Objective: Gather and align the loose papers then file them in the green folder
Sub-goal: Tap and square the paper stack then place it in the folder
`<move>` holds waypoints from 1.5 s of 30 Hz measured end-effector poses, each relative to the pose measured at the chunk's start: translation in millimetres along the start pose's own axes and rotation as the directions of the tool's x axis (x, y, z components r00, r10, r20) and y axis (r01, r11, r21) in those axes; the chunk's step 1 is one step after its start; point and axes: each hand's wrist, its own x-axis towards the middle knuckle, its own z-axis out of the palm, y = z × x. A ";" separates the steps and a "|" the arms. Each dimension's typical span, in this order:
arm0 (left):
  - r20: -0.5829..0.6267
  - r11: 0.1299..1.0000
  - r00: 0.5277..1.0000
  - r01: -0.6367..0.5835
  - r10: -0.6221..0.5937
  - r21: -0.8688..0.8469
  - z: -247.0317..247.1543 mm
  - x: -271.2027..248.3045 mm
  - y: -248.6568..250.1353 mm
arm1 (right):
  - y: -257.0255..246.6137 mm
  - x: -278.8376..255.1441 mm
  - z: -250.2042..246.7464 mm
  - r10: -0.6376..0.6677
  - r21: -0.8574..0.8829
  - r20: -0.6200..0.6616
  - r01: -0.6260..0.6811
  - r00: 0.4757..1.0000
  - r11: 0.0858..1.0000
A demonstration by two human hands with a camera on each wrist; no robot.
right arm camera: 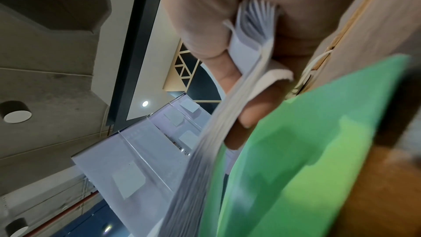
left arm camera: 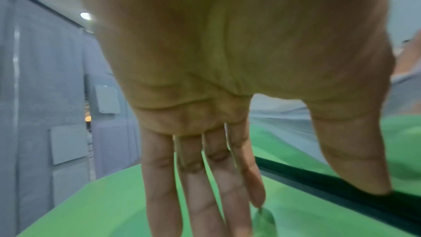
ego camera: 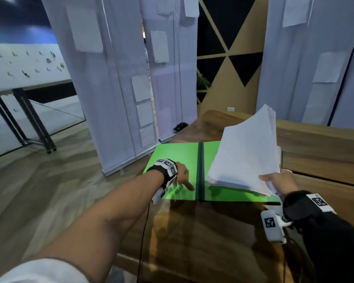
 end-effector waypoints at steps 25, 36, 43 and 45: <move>-0.091 0.989 0.986 0.146 -0.143 0.033 41.1 -49.7 -16.0 | 26.9 -51.3 12.0 0.156 -0.297 0.320 -0.058 0.934 0.953; -0.090 0.982 0.979 0.181 -0.184 -0.047 42.5 -61.3 -29.3 | 15.7 -57.0 13.6 0.174 -0.457 0.223 -0.055 0.959 0.888; -0.107 0.853 0.854 0.483 -0.509 -0.198 44.6 -72.4 -78.6 | 20.6 -52.2 10.4 0.181 -0.523 0.187 -0.058 0.965 0.851; -0.099 0.840 0.845 0.498 -0.526 -0.216 44.4 -73.0 -83.2 | 20.2 -52.4 11.3 0.178 -0.525 0.190 -0.053 0.966 0.850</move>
